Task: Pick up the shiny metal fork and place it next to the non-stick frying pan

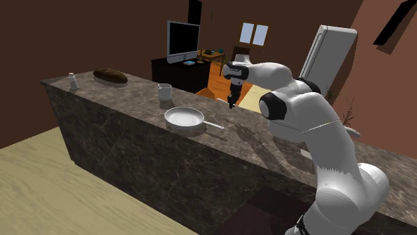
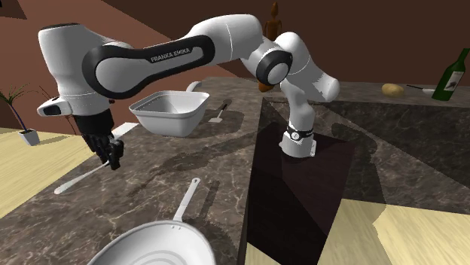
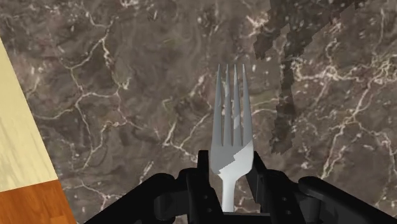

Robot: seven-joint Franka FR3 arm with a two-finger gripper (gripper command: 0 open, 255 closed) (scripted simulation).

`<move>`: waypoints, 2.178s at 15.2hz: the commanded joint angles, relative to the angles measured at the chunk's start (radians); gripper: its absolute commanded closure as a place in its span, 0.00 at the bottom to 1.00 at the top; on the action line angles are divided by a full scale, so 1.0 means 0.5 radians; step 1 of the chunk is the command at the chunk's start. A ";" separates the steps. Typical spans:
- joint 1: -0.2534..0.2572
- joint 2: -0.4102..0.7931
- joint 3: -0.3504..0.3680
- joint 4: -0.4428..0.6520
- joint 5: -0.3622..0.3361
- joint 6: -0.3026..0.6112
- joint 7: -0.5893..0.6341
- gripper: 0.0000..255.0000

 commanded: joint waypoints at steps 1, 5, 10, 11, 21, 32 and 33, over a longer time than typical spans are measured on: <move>0.011 -0.003 0.000 -0.060 0.003 0.055 -0.010 1.00; 0.025 0.014 0.006 -0.142 0.013 0.150 -0.020 1.00; 0.036 0.051 0.017 -0.222 0.028 0.262 -0.032 1.00; 0.037 0.051 0.017 -0.223 0.028 0.262 -0.032 1.00; 0.036 0.051 0.017 -0.223 0.028 0.262 -0.032 0.00; 0.021 -0.016 -0.002 -0.079 0.001 0.060 -0.007 0.00; 0.021 -0.016 -0.002 -0.079 0.001 0.060 -0.007 0.00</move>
